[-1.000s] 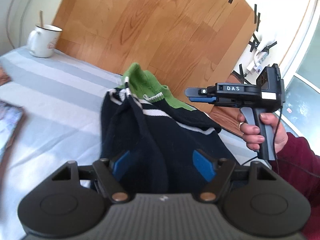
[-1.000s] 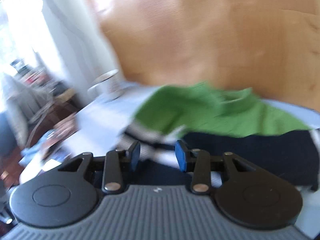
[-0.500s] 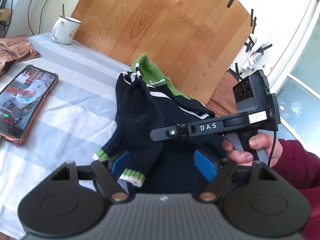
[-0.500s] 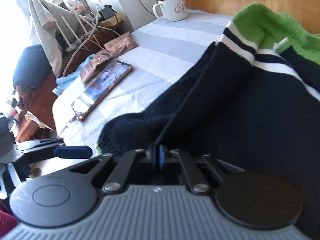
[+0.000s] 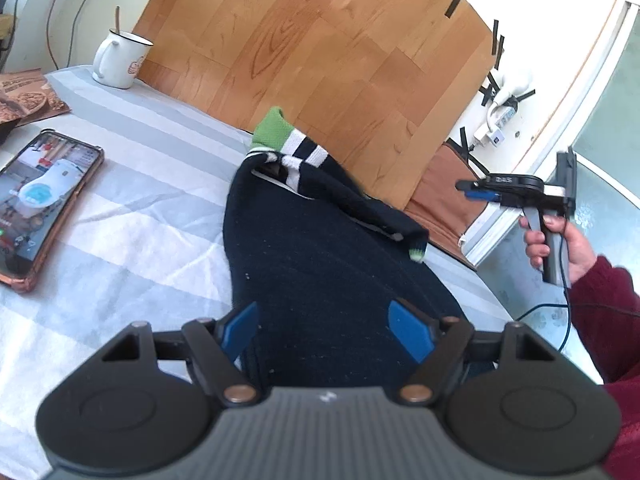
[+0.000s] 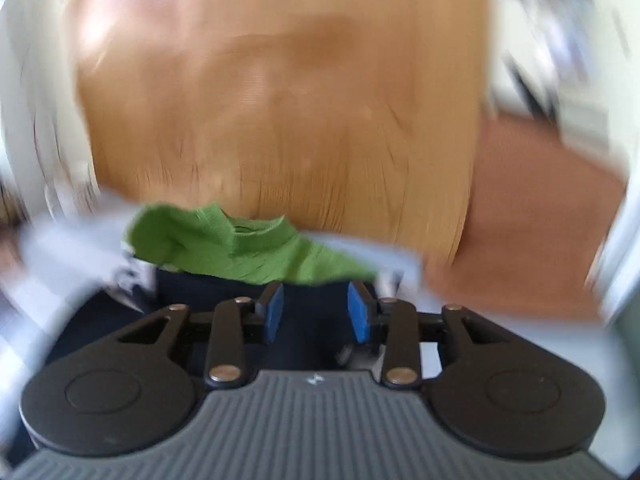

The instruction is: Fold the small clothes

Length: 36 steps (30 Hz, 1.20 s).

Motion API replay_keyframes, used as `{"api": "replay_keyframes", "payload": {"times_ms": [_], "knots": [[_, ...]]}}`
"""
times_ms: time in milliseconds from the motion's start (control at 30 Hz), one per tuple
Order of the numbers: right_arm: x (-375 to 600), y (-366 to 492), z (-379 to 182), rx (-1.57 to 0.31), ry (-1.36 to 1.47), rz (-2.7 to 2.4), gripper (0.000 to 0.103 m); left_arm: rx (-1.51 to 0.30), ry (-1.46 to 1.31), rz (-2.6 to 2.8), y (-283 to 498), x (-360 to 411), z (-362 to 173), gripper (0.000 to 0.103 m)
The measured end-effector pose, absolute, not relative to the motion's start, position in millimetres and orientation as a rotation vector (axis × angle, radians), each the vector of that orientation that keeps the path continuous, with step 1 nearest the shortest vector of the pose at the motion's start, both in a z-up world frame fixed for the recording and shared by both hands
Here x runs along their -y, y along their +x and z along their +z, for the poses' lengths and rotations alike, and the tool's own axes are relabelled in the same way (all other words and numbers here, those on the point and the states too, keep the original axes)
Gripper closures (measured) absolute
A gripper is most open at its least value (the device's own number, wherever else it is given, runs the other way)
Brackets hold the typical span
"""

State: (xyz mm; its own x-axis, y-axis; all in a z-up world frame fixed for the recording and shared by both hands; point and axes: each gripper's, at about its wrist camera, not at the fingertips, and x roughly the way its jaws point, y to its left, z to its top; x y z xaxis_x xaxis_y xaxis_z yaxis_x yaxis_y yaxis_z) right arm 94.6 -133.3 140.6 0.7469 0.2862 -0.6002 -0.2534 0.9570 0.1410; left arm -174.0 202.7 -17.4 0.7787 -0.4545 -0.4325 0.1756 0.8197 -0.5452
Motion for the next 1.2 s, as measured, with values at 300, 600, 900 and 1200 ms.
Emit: {"api": "replay_keyframes", "payload": {"times_ms": [300, 600, 900, 1200], "knots": [[169.7, 82.2, 70.4, -0.838, 0.305, 0.315, 0.058, -0.602, -0.427, -0.302, -125.3, -196.1, 5.1, 0.029], [173.9, 84.6, 41.1, -0.9, 0.392, 0.393, 0.049, -0.624, -0.231, -0.165, -11.8, -174.9, 19.8, 0.029], [180.2, 124.6, 37.4, -0.834, 0.435, 0.394, 0.043, -0.736, -0.012, -0.067, 88.9, -144.0, -24.3, 0.06], [134.1, 124.0, 89.6, -0.676, 0.187, 0.566, 0.091, -0.634, -0.335, 0.043, 59.7, -200.0, -9.2, 0.096]]}}
